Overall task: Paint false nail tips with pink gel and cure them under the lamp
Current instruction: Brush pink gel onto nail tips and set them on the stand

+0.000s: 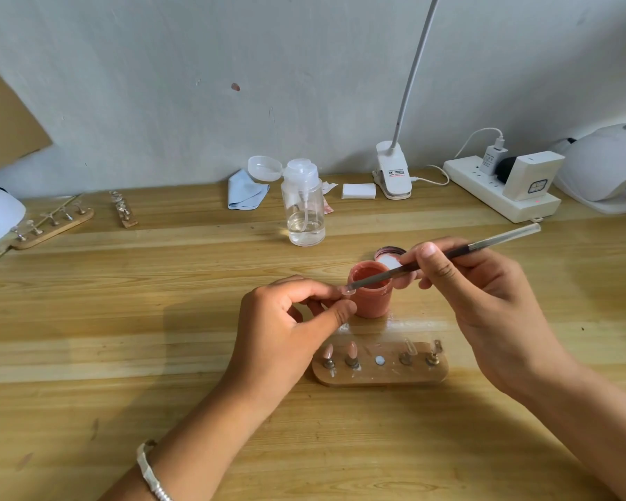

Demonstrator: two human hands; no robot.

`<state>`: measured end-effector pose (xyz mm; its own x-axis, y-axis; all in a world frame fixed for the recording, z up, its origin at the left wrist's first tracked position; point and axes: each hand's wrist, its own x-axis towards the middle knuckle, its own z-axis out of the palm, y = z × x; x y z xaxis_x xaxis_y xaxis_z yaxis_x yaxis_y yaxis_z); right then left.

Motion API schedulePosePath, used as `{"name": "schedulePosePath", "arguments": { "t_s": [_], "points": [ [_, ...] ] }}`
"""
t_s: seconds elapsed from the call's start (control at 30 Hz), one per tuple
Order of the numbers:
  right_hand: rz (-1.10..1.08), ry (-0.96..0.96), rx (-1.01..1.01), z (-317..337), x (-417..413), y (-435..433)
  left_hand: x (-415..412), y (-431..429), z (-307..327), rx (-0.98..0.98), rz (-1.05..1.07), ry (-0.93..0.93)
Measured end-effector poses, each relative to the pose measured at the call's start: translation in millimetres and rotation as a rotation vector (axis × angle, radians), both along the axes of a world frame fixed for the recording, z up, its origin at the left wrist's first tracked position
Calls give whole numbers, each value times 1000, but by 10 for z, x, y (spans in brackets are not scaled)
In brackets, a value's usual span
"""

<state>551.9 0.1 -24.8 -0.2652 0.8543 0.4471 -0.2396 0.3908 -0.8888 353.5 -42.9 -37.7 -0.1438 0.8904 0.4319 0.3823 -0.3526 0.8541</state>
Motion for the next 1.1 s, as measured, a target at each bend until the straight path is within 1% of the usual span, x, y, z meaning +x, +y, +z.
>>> {"name": "schedulePosePath", "arguments": {
  "t_s": [0.23, 0.6, 0.73, 0.9, 1.1],
  "points": [
    [-29, -23, 6, 1, 5, 10, 24, -20, 16, 4, -11, -42],
    [-128, 63, -41, 26, 1, 39, -29, 6, -18, 28, -3, -1],
    [-107, 65, 5, 18, 22, 26, -24, 6, -14, 18, -4, -5],
    [-21, -1, 36, 5, -13, -7, 0, -9, -9, 0, -14, -41],
    [-63, 12, 2, 13, -12, -4, 9, -24, 7, -2, -29, -37]
  ]
}}
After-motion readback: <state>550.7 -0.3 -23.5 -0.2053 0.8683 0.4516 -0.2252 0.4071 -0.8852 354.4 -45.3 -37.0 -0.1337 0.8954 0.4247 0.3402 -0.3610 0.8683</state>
